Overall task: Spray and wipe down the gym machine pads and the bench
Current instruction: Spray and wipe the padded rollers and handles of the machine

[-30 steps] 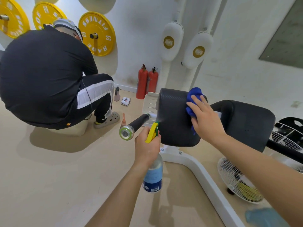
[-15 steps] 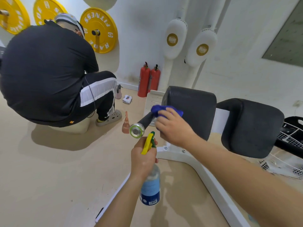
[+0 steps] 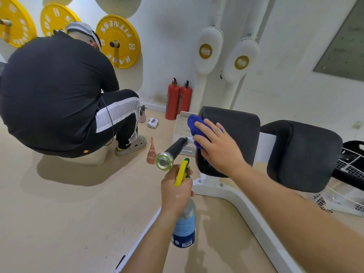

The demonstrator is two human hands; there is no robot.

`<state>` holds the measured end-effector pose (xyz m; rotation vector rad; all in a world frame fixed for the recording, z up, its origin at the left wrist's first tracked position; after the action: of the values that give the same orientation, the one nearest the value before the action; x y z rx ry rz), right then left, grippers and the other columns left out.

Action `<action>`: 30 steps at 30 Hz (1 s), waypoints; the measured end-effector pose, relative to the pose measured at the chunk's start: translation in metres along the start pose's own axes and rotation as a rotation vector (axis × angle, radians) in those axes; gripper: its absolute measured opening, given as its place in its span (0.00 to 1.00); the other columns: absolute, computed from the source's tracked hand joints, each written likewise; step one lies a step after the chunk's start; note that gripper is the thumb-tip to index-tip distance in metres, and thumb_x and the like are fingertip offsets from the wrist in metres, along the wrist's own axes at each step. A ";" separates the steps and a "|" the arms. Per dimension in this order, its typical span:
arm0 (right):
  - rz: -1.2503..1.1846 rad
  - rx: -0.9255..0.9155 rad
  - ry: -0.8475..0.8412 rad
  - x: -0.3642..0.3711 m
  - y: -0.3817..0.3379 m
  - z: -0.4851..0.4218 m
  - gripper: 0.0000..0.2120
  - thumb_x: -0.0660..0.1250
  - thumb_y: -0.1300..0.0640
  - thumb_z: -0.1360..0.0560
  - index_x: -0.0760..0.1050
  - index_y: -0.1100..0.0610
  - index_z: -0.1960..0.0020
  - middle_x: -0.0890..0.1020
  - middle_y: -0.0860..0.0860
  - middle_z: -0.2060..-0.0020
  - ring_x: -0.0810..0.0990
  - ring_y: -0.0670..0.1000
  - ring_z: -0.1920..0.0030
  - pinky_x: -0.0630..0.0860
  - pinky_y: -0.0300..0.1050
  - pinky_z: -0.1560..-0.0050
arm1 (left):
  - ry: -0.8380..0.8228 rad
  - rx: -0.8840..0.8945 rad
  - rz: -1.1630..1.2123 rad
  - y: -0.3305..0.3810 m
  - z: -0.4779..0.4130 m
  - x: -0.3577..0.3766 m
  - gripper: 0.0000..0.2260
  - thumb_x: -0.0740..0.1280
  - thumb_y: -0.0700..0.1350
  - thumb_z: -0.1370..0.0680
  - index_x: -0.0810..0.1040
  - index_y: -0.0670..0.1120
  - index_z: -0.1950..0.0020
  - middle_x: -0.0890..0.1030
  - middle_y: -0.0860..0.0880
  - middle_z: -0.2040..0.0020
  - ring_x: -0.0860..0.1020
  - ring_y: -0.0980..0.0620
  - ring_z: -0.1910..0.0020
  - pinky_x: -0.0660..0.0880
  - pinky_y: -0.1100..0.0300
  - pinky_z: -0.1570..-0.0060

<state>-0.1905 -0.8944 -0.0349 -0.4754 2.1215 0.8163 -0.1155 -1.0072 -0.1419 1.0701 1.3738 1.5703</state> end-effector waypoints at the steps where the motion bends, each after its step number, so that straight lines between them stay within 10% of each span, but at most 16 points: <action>1: -0.021 0.038 0.035 0.008 -0.010 0.009 0.19 0.71 0.57 0.25 0.75 0.54 0.36 0.71 0.55 0.26 0.63 0.62 0.24 0.61 0.63 0.25 | 0.004 -0.005 -0.007 -0.002 0.000 0.001 0.13 0.62 0.29 0.27 0.81 0.44 0.54 0.83 0.46 0.55 0.78 0.49 0.63 0.76 0.64 0.70; 13: 0.038 -0.231 0.116 0.042 -0.041 0.094 0.09 0.65 0.63 0.22 0.79 0.56 0.44 0.75 0.56 0.32 0.71 0.64 0.33 0.67 0.62 0.29 | -0.034 -0.014 -0.152 -0.027 0.015 0.016 0.13 0.62 0.31 0.26 0.80 0.45 0.51 0.82 0.48 0.53 0.78 0.47 0.60 0.76 0.64 0.70; 20: -0.019 0.172 0.219 0.021 0.043 0.163 0.15 0.73 0.70 0.32 0.80 0.57 0.48 0.69 0.59 0.37 0.70 0.63 0.44 0.76 0.61 0.49 | -0.078 0.025 -0.224 -0.038 0.030 0.042 0.11 0.63 0.33 0.25 0.79 0.48 0.51 0.81 0.49 0.55 0.79 0.43 0.57 0.80 0.58 0.68; 23: -0.135 0.479 0.095 0.023 0.075 0.192 0.21 0.76 0.71 0.35 0.79 0.60 0.45 0.67 0.60 0.35 0.68 0.64 0.41 0.74 0.62 0.42 | -0.084 0.091 -0.289 -0.039 0.036 0.058 0.10 0.63 0.37 0.26 0.77 0.52 0.54 0.79 0.50 0.59 0.78 0.44 0.58 0.81 0.42 0.62; 30: -0.409 0.637 0.018 0.028 0.075 0.204 0.26 0.75 0.74 0.37 0.74 0.56 0.44 0.63 0.56 0.32 0.70 0.64 0.37 0.77 0.56 0.43 | -0.023 0.143 -0.337 -0.055 0.049 0.069 0.05 0.63 0.44 0.28 0.75 0.54 0.58 0.79 0.52 0.63 0.77 0.46 0.63 0.79 0.39 0.64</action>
<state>-0.1386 -0.7008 -0.1244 -0.5374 2.0569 -0.1019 -0.0924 -0.9197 -0.1870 0.8800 1.5768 1.2269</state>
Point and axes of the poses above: each hand's wrist, its own z-axis away from the middle knuckle, its own x-axis out of the palm, y = z × x, the point moved 9 cm from there along -z, towards the middle knuckle
